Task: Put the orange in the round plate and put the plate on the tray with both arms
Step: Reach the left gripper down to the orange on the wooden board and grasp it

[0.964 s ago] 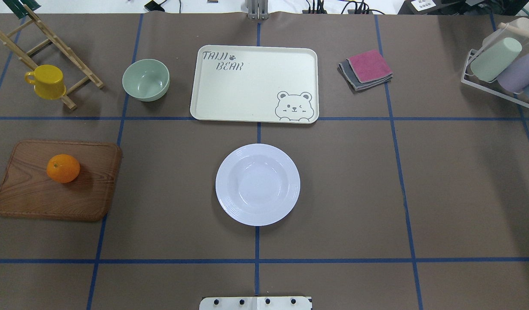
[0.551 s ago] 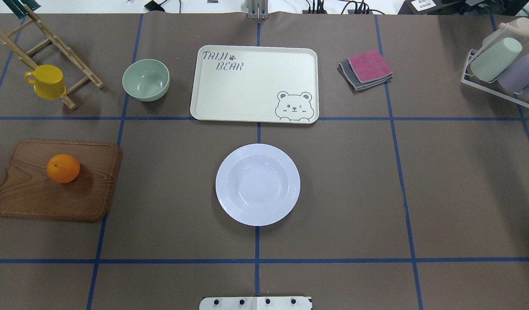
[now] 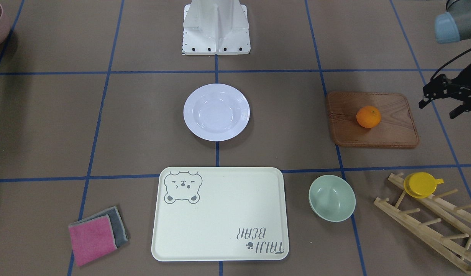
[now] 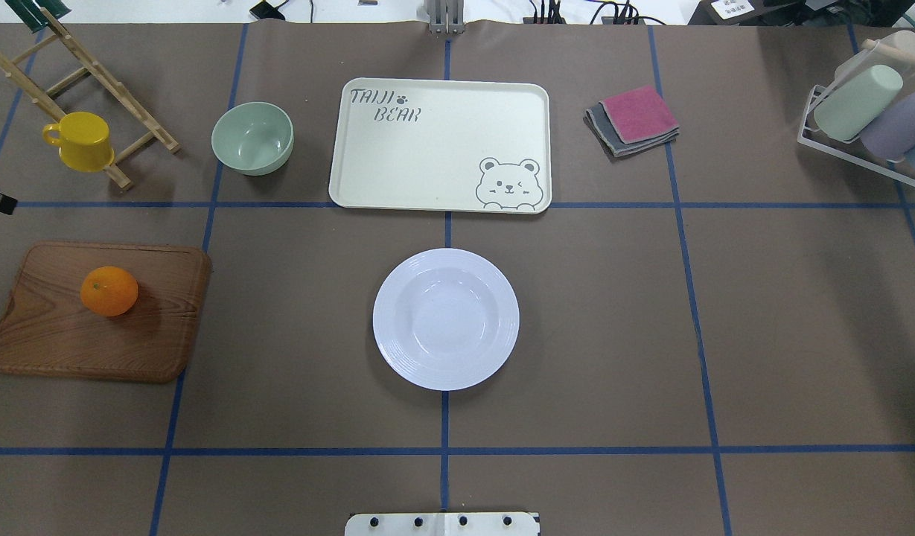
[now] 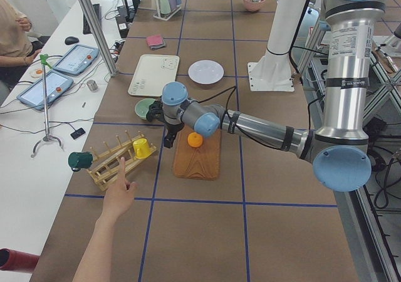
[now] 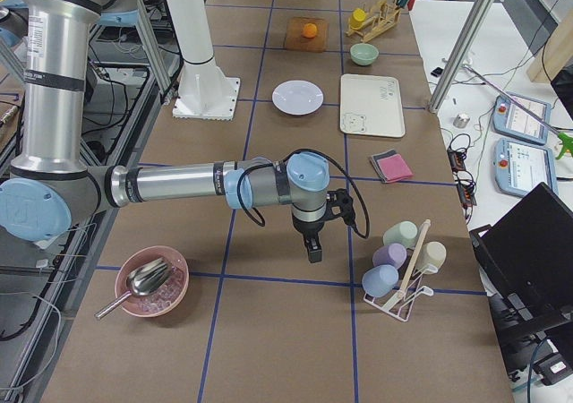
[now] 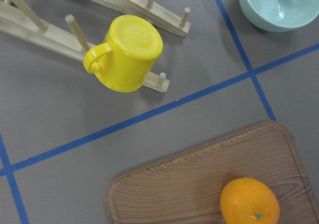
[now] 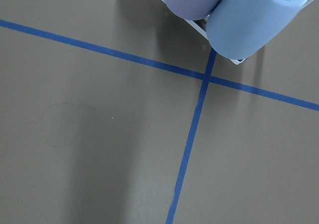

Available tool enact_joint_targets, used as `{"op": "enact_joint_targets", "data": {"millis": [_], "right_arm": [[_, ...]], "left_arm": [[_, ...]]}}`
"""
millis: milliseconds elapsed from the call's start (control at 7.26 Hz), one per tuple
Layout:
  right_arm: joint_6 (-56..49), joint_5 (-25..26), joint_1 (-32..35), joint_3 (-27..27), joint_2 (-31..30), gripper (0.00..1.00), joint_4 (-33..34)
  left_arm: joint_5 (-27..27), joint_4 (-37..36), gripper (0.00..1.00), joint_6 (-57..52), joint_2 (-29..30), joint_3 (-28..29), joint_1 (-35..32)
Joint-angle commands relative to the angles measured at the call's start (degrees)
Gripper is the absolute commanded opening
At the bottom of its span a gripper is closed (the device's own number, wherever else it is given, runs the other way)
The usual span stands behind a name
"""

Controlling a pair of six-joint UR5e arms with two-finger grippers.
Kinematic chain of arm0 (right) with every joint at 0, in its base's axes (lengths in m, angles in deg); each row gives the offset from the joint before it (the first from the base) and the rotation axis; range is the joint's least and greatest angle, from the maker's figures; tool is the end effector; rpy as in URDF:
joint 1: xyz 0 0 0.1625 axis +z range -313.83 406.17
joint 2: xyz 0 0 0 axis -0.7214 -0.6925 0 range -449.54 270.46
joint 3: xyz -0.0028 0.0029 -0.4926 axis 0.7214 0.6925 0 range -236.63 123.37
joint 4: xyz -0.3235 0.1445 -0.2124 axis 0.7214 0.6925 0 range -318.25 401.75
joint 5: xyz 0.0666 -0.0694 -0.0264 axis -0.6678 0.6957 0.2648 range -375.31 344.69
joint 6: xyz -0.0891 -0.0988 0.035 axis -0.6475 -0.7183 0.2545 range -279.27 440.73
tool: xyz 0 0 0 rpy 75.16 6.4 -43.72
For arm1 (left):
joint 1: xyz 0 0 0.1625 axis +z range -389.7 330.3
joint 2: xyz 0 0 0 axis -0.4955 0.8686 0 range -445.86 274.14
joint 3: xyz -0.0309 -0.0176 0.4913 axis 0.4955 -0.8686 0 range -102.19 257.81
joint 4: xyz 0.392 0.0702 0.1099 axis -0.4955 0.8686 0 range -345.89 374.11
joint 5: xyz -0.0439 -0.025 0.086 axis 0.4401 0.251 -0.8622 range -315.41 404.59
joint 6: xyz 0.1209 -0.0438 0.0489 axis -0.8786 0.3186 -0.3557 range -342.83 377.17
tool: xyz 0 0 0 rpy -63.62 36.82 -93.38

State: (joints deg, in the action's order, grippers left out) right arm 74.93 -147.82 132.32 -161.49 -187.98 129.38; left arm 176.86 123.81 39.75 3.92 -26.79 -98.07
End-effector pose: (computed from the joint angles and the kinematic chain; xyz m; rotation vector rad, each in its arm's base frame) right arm 0.0114 -0.4319 0.6911 0.1589 -0.7394 -0.2172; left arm 0.1526 -0.4951 0.5864 0.2563 0.8760 0.2041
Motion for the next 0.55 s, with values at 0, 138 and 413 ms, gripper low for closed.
{"op": "enact_joint_targets", "data": {"millis": [0,138,413], "right_arm": [[0.00,0.06,-0.01,0.00,0.00,1.00,0.00],[0.00,0.06,-0.01,0.09,0.00,1.00,0.00],[0.00,0.06,-0.01,0.09,0.00,1.00,0.00]], "left_arm": [[-8.68,1.39,1.00,10.90,0.04,-1.13,11.28],[-8.69,2.09,1.00,11.00,-0.13,-1.13,13.32],[-9.22,5.08,1.00,14.15,-0.57,-0.70,16.49]]}}
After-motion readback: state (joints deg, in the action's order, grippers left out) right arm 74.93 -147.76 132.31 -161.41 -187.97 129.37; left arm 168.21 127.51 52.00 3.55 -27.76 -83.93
